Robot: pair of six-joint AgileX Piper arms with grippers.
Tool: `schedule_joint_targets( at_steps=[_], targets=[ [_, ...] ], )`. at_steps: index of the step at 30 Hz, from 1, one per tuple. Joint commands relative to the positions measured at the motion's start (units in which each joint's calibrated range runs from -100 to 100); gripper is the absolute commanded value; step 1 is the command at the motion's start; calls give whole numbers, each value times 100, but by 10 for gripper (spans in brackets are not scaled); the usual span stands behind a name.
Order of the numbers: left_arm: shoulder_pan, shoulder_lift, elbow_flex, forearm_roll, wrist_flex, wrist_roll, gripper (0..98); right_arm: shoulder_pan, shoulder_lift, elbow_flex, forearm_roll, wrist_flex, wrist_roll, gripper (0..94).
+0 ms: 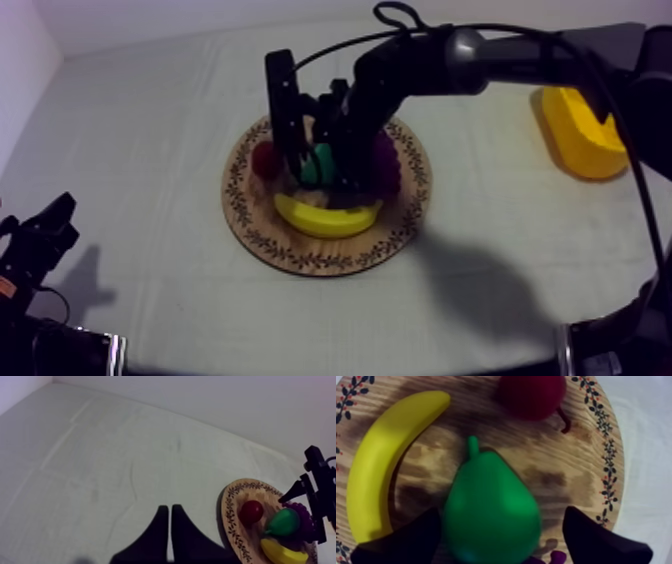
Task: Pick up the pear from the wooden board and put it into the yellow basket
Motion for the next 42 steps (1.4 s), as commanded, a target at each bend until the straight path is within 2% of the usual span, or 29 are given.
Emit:
schedule_joint_targets(
  at_steps=[1, 10, 19, 26, 35, 42],
  targets=[
    [1, 0, 2, -2, 1, 1, 1, -12, 44, -15, 4, -23, -16, 731],
    [1, 0, 2, -2, 1, 1, 1, -35, 226, -165, -48, -96, -36, 702],
    [1, 0, 2, -2, 1, 1, 1, -10, 292, -211, -174, -196, 9, 518],
    [1, 0, 2, -2, 1, 1, 1, 12, 289, -151, -203, -284, 11, 467],
    [1, 0, 2, -2, 1, 1, 1, 43, 110, 40, -221, -520, -82, 473],
    [1, 0, 2, -2, 1, 1, 1, 239, -575, 156, -277, -950, -376, 492]
  ],
)
